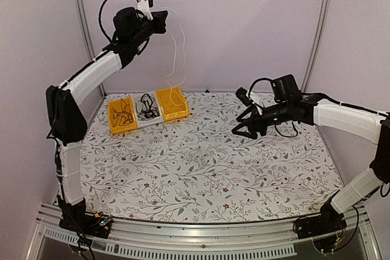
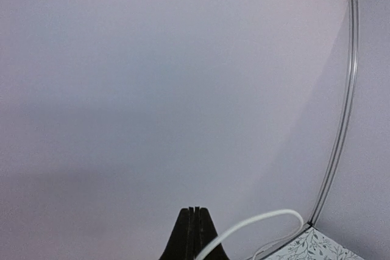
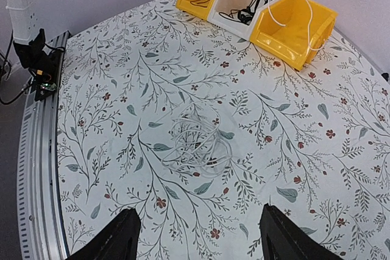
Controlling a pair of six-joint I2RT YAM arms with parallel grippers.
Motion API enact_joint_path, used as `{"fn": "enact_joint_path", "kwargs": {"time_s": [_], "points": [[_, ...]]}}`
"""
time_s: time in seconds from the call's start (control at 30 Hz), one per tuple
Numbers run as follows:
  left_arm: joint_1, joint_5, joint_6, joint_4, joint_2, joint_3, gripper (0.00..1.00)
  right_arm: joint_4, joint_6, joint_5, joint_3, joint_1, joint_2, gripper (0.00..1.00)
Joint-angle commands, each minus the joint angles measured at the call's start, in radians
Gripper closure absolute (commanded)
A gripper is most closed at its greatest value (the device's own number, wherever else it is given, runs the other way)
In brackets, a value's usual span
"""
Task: Untangle the cables
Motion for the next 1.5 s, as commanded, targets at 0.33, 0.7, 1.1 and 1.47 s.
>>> {"fn": "enact_joint_path", "kwargs": {"time_s": [0.33,0.7,1.1,1.47], "points": [[0.096,0.054,-0.096,0.082,0.086,-0.030,1.00,-0.003,0.000,0.022,-0.031,-0.006,-0.027,0.29],[0.096,0.082,-0.125,0.103,0.174,-0.040,1.00,0.001,-0.005,0.032,-0.049,-0.007,-0.025,0.29],[0.077,-0.147,-0.099,-0.026,0.083,-0.308,1.00,0.002,-0.007,0.029,-0.084,-0.014,-0.041,0.29],[0.069,-0.230,-0.147,-0.149,0.126,-0.292,1.00,0.002,-0.004,0.013,-0.080,-0.015,-0.016,0.29]]}}
